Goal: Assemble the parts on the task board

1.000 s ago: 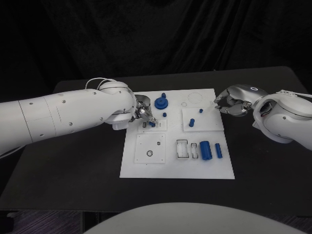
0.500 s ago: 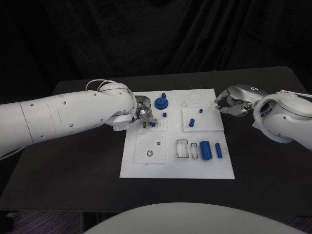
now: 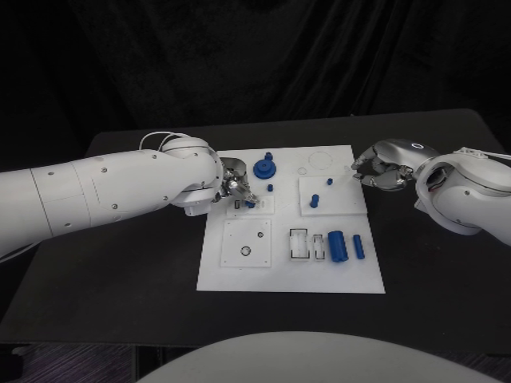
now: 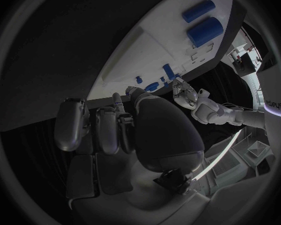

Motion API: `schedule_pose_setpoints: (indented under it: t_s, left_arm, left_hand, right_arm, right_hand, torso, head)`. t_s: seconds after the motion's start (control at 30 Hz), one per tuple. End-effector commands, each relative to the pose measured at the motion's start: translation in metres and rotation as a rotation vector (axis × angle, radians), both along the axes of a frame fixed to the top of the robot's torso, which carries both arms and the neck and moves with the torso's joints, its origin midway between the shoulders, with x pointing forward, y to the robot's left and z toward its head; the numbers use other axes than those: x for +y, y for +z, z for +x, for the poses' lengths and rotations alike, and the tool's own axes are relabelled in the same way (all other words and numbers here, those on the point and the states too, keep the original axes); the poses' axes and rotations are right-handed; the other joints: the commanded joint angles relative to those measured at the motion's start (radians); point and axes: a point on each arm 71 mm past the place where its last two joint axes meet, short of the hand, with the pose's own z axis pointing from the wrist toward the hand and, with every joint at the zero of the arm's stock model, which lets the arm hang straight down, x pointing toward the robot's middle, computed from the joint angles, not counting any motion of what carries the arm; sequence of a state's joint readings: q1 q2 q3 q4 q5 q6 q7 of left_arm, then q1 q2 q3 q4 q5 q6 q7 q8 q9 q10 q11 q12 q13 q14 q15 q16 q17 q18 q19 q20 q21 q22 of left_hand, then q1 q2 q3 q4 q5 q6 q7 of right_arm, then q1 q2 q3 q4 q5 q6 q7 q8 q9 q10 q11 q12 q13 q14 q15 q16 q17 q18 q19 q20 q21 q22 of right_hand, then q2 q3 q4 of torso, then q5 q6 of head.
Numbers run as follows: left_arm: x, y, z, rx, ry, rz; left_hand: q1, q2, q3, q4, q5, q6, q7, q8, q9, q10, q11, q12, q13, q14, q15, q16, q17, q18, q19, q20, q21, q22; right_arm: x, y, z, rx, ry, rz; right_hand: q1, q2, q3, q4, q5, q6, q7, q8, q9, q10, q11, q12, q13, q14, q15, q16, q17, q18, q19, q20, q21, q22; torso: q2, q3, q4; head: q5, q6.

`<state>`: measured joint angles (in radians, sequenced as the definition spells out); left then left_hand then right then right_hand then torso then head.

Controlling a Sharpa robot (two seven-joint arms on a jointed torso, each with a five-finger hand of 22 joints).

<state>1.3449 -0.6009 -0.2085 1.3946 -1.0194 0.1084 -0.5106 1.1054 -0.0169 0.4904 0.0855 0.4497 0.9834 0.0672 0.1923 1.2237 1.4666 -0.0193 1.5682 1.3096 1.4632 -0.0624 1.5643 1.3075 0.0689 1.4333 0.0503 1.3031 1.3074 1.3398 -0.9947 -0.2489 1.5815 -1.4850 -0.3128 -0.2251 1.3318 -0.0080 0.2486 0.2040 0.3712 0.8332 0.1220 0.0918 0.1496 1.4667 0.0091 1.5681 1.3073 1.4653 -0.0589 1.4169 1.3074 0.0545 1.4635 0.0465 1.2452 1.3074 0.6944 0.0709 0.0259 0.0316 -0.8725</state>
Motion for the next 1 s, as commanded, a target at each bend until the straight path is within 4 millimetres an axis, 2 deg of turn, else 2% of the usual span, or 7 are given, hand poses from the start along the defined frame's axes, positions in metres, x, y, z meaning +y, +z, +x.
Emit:
schedule_pose_setpoints:
  t_s: [0.03,1.0]
  left_arm:
    - [0.0014,-0.0058,-0.0028,0.02,-0.001,0.008]
    - [0.0022,-0.0067,-0.0034,0.027,-0.006,0.011]
  left_hand:
    - [0.004,0.01,0.055,-0.049,0.004,0.011,-0.017,0.007,0.002,0.104,0.0,0.003,0.261,0.108,-0.003,0.006,0.263,-0.003,-0.005,-0.004,-0.005,0.169]
    - [0.0,0.008,0.055,-0.05,0.0,0.008,-0.016,0.006,0.004,0.104,0.001,0.003,0.261,0.108,-0.003,0.006,0.263,-0.002,-0.008,-0.004,-0.012,0.167]
  right_arm:
    - [-0.002,-0.0018,-0.0002,0.013,-0.017,-0.009]
    - [-0.0021,-0.0023,0.0,0.018,-0.02,-0.012]
  right_hand:
    - [0.009,0.002,0.006,-0.001,0.004,0.006,-0.001,-0.006,-0.001,0.095,0.009,-0.005,0.256,0.066,0.007,-0.004,0.102,0.015,-0.001,0.008,-0.004,0.169]
    - [0.009,0.002,0.008,-0.003,0.004,0.007,0.0,-0.006,-0.002,0.094,0.01,-0.006,0.255,0.066,0.007,-0.006,0.099,0.016,-0.002,0.009,-0.007,0.168]
  torso:
    - [0.0,-0.0005,0.0007]
    - [0.001,0.0001,0.0001]
  head:
    - [0.001,0.0]
    - [0.002,0.0]
